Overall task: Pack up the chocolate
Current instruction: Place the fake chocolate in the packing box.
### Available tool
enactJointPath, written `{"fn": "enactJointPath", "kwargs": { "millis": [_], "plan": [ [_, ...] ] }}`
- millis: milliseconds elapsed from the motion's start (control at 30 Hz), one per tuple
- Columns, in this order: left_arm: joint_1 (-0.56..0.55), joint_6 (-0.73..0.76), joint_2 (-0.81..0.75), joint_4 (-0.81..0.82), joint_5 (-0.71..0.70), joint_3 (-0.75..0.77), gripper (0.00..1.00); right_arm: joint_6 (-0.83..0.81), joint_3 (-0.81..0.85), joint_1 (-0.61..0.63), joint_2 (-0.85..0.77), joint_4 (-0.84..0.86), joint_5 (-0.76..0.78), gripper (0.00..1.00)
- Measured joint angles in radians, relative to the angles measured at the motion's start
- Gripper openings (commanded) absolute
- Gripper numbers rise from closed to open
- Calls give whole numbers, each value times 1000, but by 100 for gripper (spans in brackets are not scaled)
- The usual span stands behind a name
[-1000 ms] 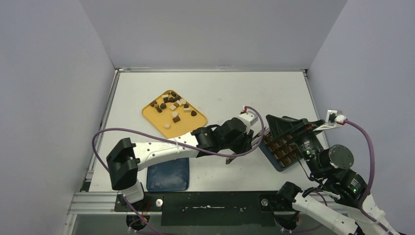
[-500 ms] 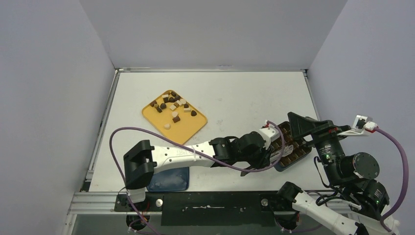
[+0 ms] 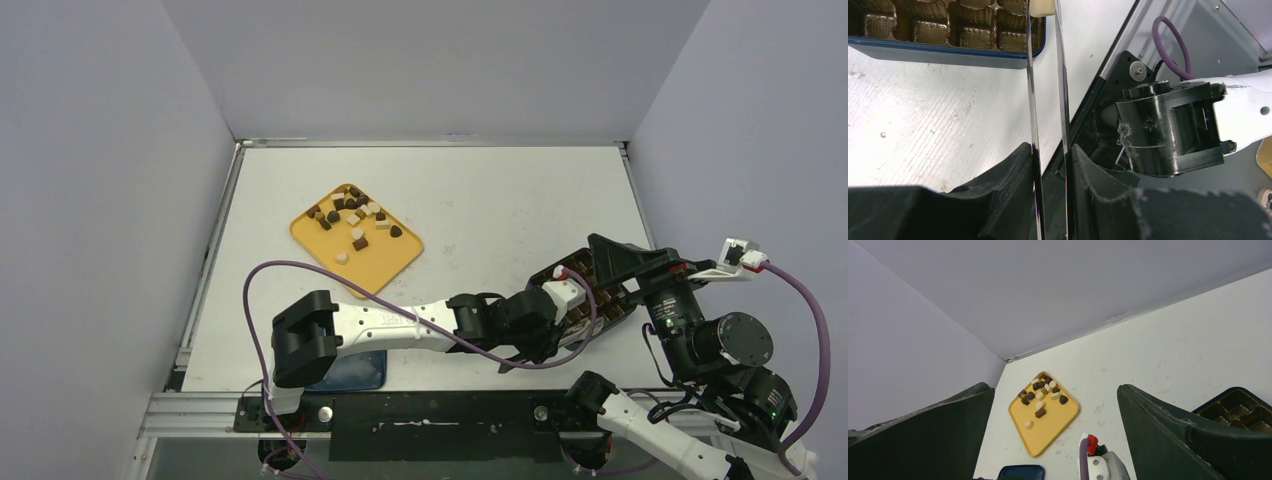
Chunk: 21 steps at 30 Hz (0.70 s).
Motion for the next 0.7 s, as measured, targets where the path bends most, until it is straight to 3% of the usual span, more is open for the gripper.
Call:
{"fn": "enactJointPath", "kwargs": {
  "millis": [333, 700],
  "plan": [
    [-5, 3, 0, -32, -53, 0, 26, 3, -15, 0, 0, 0, -1, 100],
    [-5, 8, 27, -61, -55, 18, 37, 2, -16, 0, 0, 1, -2, 100]
  ]
}}
